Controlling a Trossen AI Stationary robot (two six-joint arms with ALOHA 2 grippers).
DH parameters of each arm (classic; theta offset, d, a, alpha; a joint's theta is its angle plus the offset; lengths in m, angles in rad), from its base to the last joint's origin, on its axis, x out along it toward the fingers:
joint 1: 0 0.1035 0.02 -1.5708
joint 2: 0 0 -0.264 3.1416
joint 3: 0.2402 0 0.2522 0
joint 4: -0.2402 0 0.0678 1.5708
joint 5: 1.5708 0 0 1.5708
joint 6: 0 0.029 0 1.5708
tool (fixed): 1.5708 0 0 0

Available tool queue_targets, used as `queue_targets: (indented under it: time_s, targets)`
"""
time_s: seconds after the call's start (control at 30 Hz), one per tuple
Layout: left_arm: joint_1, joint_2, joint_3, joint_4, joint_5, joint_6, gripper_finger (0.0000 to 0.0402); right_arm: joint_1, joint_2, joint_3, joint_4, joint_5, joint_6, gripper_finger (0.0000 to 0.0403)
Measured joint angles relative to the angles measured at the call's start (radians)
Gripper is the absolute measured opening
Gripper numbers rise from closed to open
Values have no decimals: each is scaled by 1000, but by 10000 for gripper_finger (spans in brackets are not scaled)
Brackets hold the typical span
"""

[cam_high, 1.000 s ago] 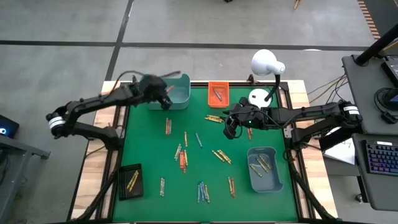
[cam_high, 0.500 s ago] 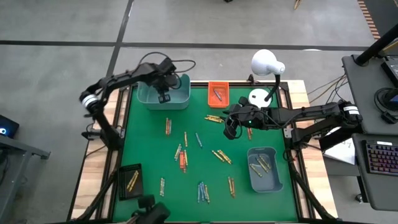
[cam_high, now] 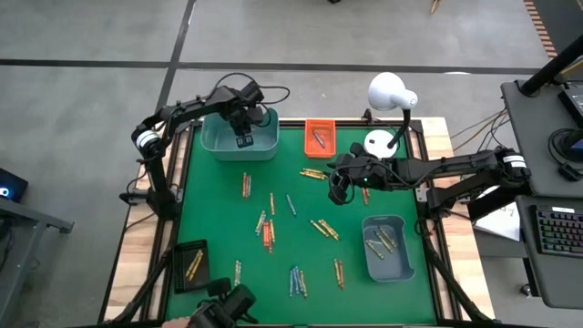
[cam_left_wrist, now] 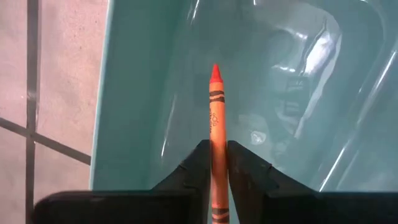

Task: Sort crayons
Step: Put the orange crayon into the green bin, then put the yellow crayon into the black bin

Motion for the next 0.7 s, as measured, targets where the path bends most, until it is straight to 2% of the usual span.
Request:
queue_targets:
  time_s: [0.2, 0.37, 0.57, 0.7]
  targets:
    - [1, -4, 0, 2, 0, -5, 69, 0, 0, -4, 1, 0, 26, 118]
    - [-1, -53, 0, 11, 5, -46, 75, 0, 0, -4, 1, 0, 50, 118]
    - [-13, -221, -58, 70, 161, -180, 66, 0, 0, 6, 1, -1, 112, 118]
    - [-60, -384, -179, 208, 190, -318, 57, 0, 0, 16, -6, -19, 154, 118]
